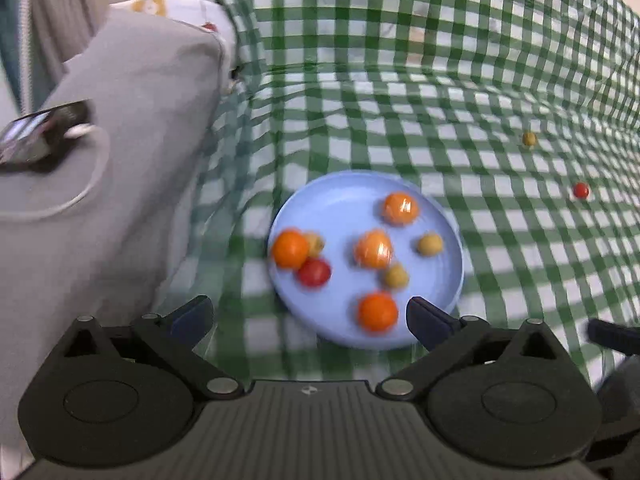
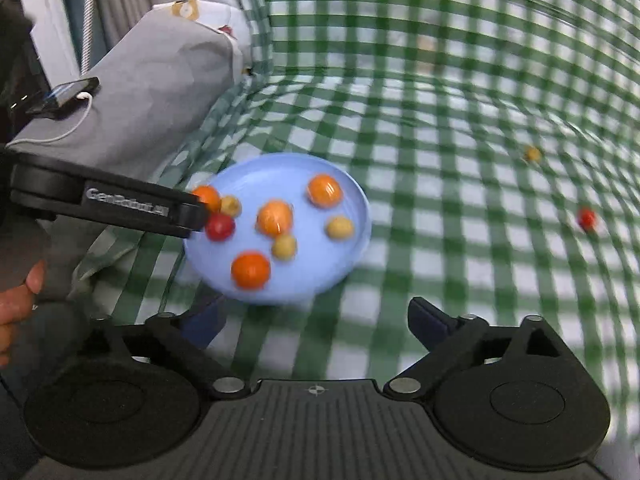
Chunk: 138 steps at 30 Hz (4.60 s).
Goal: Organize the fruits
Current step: 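Lower the orange and yellow fruit onto the plate and open both grippers, then lift both grippers back away from the plate, then grasp the yellow fruit with the left gripper while the right gripper grasps the red tomato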
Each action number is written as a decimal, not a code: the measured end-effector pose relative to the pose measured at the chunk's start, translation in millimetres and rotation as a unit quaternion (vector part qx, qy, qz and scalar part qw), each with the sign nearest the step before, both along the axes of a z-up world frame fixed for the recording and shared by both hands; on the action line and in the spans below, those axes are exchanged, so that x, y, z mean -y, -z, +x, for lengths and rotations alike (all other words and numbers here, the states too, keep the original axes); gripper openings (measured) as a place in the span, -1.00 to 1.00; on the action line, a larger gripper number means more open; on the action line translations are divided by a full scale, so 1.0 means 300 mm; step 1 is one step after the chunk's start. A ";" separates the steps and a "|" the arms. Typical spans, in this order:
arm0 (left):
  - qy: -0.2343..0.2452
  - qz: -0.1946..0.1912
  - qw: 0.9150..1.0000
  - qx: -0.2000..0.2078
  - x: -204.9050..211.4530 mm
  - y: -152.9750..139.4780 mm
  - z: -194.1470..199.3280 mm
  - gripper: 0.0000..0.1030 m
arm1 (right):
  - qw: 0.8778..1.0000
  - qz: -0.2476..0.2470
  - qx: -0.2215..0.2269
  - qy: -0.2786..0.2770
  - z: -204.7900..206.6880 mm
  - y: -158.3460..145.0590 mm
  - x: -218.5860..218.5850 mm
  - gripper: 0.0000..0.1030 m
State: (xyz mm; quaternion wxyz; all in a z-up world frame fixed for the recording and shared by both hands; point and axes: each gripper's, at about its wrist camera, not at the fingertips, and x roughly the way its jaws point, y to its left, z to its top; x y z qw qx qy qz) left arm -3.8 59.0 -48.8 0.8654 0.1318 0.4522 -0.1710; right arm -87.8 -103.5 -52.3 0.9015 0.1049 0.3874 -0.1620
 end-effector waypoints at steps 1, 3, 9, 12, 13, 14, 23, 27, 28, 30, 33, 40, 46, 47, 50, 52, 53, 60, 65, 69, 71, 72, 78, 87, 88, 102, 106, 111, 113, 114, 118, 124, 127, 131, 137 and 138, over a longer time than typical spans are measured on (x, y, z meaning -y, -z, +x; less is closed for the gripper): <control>-0.004 0.003 1.000 0.002 -0.012 -0.020 -0.037 0.99 | 1.000 -0.003 0.000 0.013 -0.045 -0.018 -0.015 0.94; -0.005 -0.003 1.000 0.006 -0.026 -0.074 -0.105 0.99 | 0.999 -0.009 0.010 0.037 -0.136 -0.057 -0.035 0.95; 0.019 -0.023 0.998 0.050 -0.032 -0.201 -0.288 0.99 | 0.994 -0.028 0.073 0.073 -0.360 -0.159 -0.104 0.99; 0.019 -0.029 0.997 0.067 -0.038 -0.239 -0.357 0.99 | 0.993 -0.052 0.082 0.069 -0.418 -0.183 -0.135 0.99; 0.021 -0.034 0.997 0.068 -0.038 -0.250 -0.375 0.99 | 0.992 -0.061 0.088 0.067 -0.438 -0.196 -0.151 0.99; 0.022 -0.038 0.997 0.070 -0.038 -0.263 -0.391 0.99 | 0.991 -0.069 0.095 0.065 -0.451 -0.207 -0.167 0.99; 0.028 -0.049 0.992 0.114 -0.060 -0.351 -0.546 0.99 | 0.983 -0.105 0.136 0.064 -0.553 -0.256 -0.252 0.99; 0.031 -0.052 0.991 0.122 -0.062 -0.367 -0.572 0.99 | 0.981 -0.107 0.148 0.070 -0.581 -0.273 -0.260 0.99; 0.032 -0.053 0.990 0.124 -0.061 -0.371 -0.576 0.99 | 0.980 -0.108 0.150 0.071 -0.585 -0.274 -0.262 0.99; 0.035 -0.054 0.990 0.128 -0.062 -0.376 -0.585 0.99 | 0.980 -0.107 0.152 0.071 -0.593 -0.278 -0.266 0.99; 0.038 -0.052 0.989 0.132 -0.061 -0.381 -0.590 0.99 | 0.980 -0.107 0.154 0.073 -0.602 -0.281 -0.273 0.99; 0.030 -0.056 0.990 0.129 -0.067 -0.383 -0.579 0.99 | 0.980 -0.106 0.151 0.073 -0.599 -0.277 -0.279 0.99; 0.027 -0.054 0.990 0.126 -0.072 -0.377 -0.562 0.99 | 0.982 -0.101 0.146 0.071 -0.591 -0.272 -0.269 0.99; 0.027 -0.053 0.990 0.125 -0.072 -0.376 -0.560 0.99 | 0.982 -0.100 0.145 0.071 -0.590 -0.271 -0.268 0.99; 0.027 -0.052 0.990 0.125 -0.072 -0.372 -0.556 0.99 | 0.983 -0.096 0.142 0.071 -0.586 -0.266 -0.262 0.99; 0.028 -0.051 0.991 0.124 -0.070 -0.371 -0.556 0.99 | 0.983 -0.094 0.141 0.072 -0.584 -0.265 -0.261 0.99; 0.028 -0.051 0.991 0.123 -0.070 -0.370 -0.554 0.99 | 0.983 -0.093 0.140 0.072 -0.584 -0.264 -0.260 0.99; 0.030 -0.050 0.991 0.123 -0.067 -0.366 -0.551 0.99 | 0.983 -0.091 0.139 0.073 -0.582 -0.260 -0.258 0.99; 0.029 -0.047 0.991 0.121 -0.065 -0.362 -0.546 0.99 | 0.984 -0.086 0.136 0.074 -0.577 -0.251 -0.259 0.99; 0.027 -0.044 0.992 0.119 -0.058 -0.357 -0.536 0.99 | 0.984 -0.083 0.137 0.075 -0.577 -0.248 -0.255 0.99; 0.028 -0.043 0.992 0.118 -0.056 -0.355 -0.532 0.99 | 0.984 -0.083 0.137 0.076 -0.576 -0.247 -0.250 0.99; 0.028 -0.042 0.992 0.118 -0.051 -0.355 -0.529 0.99 | 0.984 -0.081 0.136 0.077 -0.575 -0.246 -0.246 0.99; 0.032 -0.036 0.992 0.113 -0.020 -0.347 -0.510 0.99 | 0.985 -0.071 0.135 0.086 -0.572 -0.238 -0.219 0.99; 0.034 -0.031 0.994 0.098 0.062 -0.333 -0.446 0.99 | 0.986 -0.052 0.126 0.098 -0.551 -0.212 -0.155 0.99; 0.035 -0.030 0.994 0.098 0.073 -0.333 -0.439 0.99 | 0.986 -0.050 0.125 0.100 -0.548 -0.210 -0.145 0.99; 0.062 -0.033 0.995 0.069 0.287 -0.285 -0.321 0.99 | 0.977 -0.029 0.115 0.178 -0.563 -0.163 0.068 0.99; 0.075 -0.040 0.995 0.052 0.367 -0.265 -0.282 0.99 | 0.971 -0.028 0.112 0.207 -0.571 -0.151 0.149 0.99; 0.096 -0.038 0.993 0.050 0.491 -0.240 -0.234 0.99 | 0.965 -0.032 0.111 0.237 -0.574 -0.138 0.253 0.99; 0.107 -0.035 0.993 0.044 0.547 -0.221 -0.208 0.99 | 0.961 -0.036 0.109 0.251 -0.570 -0.124 0.300 0.99; 0.112 -0.034 0.992 0.042 0.580 -0.208 -0.194 0.99 | 0.960 -0.037 0.106 0.258 -0.566 -0.114 0.323 0.99; 0.134 -0.032 0.990 0.033 0.704 -0.148 -0.133 0.99 | 0.952 -0.034 0.102 0.286 -0.540 -0.069 0.430 0.99; 0.176 -0.036 0.984 0.013 0.909 -0.030 -0.018 0.99 | 0.942 -0.028 0.094 0.321 -0.463 0.022 0.614 0.99; 0.191 -0.032 0.981 0.015 1.021 0.026 0.057 0.99 | 0.935 -0.023 0.095 0.340 -0.403 0.069 0.722 0.99; 0.203 -0.031 0.978 0.020 1.159 0.110 0.181 0.99 | 0.932 -0.025 0.091 0.350 -0.291 0.126 0.869 0.99; 0.203 -0.039 0.978 0.004 1.286 0.266 0.341 0.99 | 0.932 -0.051 0.086 0.348 -0.138 0.219 1.032 0.99; 0.203 -0.042 0.978 0.002 1.312 0.288 0.371 0.99 | 0.934 -0.056 0.085 0.344 -0.110 0.238 1.057 0.99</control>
